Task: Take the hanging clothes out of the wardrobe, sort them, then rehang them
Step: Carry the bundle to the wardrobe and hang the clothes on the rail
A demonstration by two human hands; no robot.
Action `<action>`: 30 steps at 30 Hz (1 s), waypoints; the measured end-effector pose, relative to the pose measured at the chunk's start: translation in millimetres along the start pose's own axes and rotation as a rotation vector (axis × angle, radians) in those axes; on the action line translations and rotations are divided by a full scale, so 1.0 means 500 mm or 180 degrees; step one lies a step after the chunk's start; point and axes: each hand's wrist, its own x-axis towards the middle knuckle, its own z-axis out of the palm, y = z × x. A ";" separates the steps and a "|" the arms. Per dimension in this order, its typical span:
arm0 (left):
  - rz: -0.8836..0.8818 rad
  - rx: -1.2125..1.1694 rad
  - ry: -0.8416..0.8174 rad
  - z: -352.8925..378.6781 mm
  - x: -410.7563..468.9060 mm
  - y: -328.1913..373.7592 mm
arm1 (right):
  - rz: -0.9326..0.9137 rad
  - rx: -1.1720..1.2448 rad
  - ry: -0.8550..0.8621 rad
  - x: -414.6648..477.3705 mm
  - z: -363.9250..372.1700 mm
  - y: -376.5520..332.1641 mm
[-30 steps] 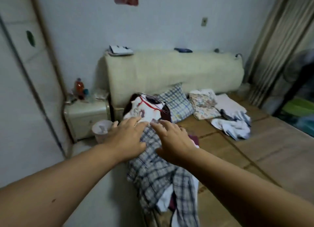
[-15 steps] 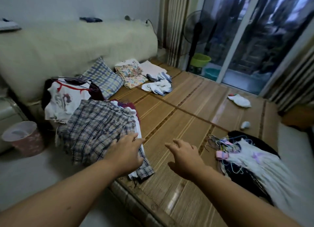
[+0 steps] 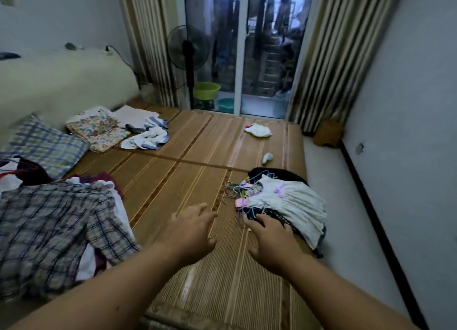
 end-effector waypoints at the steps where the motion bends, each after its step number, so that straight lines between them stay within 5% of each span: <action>1: 0.0025 0.0046 -0.0018 0.008 0.015 0.034 | 0.0031 0.0030 0.0017 -0.011 -0.002 0.035; 10: -0.0004 -0.0077 0.0042 0.143 0.189 0.535 | 0.0154 -0.0033 -0.0124 -0.136 -0.067 0.559; 15: 0.0018 -0.0238 -0.0146 0.215 0.253 0.721 | 0.0170 -0.0031 -0.0261 -0.156 -0.137 0.737; 30: -0.0473 -0.0320 -0.0209 0.249 0.517 0.755 | -0.0503 -0.0272 -0.0502 0.097 -0.159 0.894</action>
